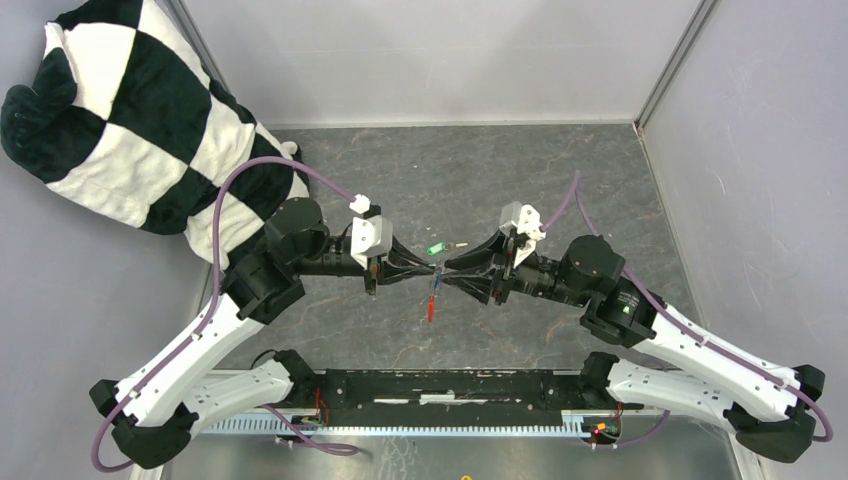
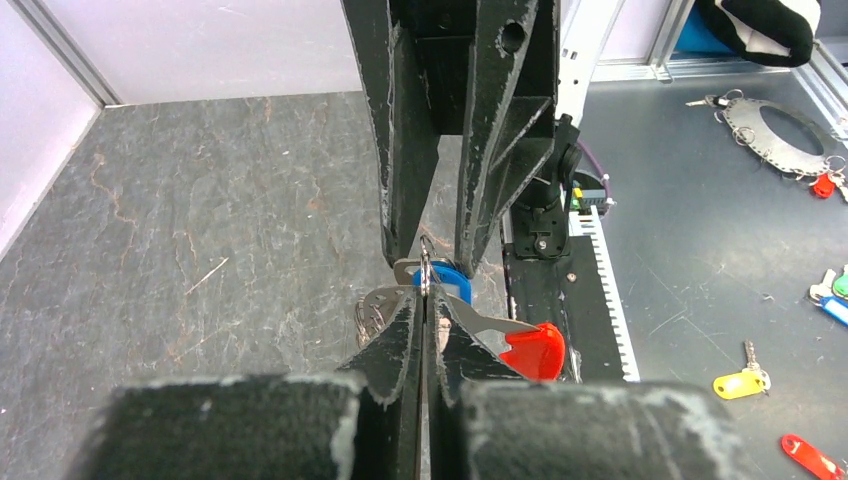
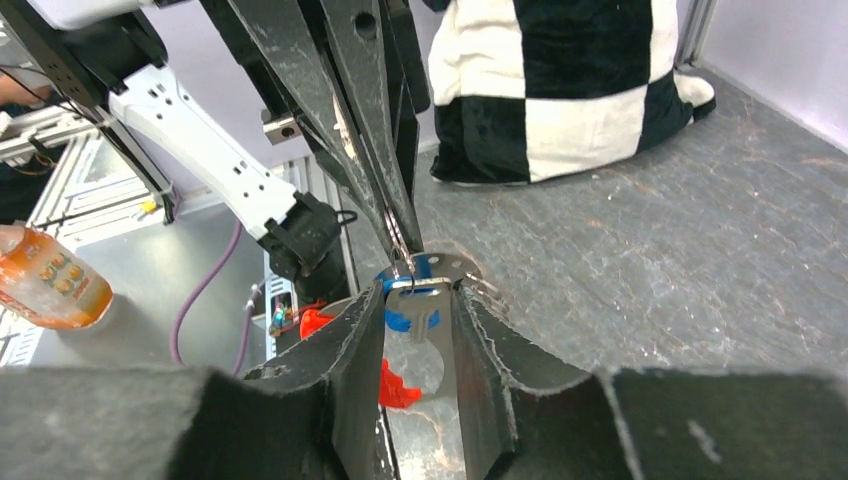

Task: Put the keys on the keyring
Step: Adjust the key on the keyring.

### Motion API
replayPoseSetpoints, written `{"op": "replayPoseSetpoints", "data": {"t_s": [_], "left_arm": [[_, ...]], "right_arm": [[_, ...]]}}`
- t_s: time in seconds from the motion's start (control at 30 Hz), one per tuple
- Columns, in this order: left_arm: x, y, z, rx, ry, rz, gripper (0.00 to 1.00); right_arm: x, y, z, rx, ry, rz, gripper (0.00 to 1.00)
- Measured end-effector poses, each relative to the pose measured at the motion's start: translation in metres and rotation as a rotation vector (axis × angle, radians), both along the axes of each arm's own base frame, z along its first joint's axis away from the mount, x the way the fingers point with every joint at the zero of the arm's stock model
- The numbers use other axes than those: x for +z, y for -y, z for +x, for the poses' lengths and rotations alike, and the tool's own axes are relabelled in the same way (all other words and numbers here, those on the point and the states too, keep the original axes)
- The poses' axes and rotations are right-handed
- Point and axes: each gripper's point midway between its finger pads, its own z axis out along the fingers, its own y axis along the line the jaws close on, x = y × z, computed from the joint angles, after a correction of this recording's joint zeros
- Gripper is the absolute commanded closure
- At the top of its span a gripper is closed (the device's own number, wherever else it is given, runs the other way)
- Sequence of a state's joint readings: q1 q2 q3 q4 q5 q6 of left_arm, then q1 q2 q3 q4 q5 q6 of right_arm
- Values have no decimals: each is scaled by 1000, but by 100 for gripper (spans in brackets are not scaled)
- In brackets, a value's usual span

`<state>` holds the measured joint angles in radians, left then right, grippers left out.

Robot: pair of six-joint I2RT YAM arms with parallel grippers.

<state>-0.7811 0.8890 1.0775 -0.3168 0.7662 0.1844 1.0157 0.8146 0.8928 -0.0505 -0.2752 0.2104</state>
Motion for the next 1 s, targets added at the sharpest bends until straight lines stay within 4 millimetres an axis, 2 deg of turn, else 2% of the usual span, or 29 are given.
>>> {"op": "replayPoseSetpoints", "data": {"t_s": [0.13, 0.37, 0.47, 1.0], "left_arm": [[1, 0, -2, -9, -2, -5, 98], [1, 0, -4, -23, -3, -6, 98], [2, 0, -5, -23, -1, -8, 98], [1, 0, -6, -27, -1, -7, 98]], "right_arm": [[9, 0, 1, 13, -8, 58, 70], [15, 2, 1, 46, -25, 103, 95], [17, 2, -1, 61, -29, 110, 100], [13, 2, -3, 94, -54, 101, 100]]}}
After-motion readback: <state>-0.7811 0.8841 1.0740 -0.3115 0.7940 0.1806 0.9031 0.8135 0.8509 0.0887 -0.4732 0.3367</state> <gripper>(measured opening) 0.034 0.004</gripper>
